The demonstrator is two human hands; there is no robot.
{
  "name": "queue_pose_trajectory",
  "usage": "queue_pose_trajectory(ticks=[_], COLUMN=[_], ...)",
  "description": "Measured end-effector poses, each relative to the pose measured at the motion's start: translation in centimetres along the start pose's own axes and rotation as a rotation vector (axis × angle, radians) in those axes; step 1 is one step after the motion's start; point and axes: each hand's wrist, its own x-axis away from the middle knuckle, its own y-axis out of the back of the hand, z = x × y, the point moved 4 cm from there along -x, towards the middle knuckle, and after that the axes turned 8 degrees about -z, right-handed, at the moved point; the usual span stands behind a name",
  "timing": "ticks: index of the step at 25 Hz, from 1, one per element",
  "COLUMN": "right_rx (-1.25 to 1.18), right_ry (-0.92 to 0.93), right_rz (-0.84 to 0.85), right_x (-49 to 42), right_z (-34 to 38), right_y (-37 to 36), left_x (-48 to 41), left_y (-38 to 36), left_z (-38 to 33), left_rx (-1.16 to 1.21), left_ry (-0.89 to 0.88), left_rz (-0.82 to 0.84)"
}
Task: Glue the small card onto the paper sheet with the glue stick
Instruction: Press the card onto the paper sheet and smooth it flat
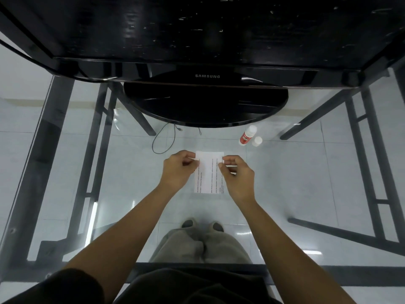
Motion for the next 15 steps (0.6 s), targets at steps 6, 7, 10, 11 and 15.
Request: queue_pose_trajectory(ticks=[6,7,10,11,15], right_rx=[0.054,0.061,0.075,0.069,0.042], right_ry=[-0.035,-0.039,-0.046,-0.051,-0.068], right_rz=[-0.004,-0.004,-0.004,-0.007,-0.031], right_x=[-0.5,-0.6,-0.8,-0.8,-0.9], right_z=[-0.9,-1.0,-1.2,-1.2,-1.2], right_y=[-0.7,-0.8,-0.8,-0.8,-0.8], left_x=[-0.7,-0.8,-0.9,-0.9,-0.9], left_y=[-0.9,-1.0,-1.2,-1.2,-1.3], left_z=[0.4,0.5,0.4,0.4,0.3], left_rx=[-0.121,-0.130,-0.153,-0.159,-0.173], left_ry=[-0.047,-0.052,-0.060,-0.062,-0.080], left_rz=[-0.020,-0.023,-0.028,-0.032,-0.044])
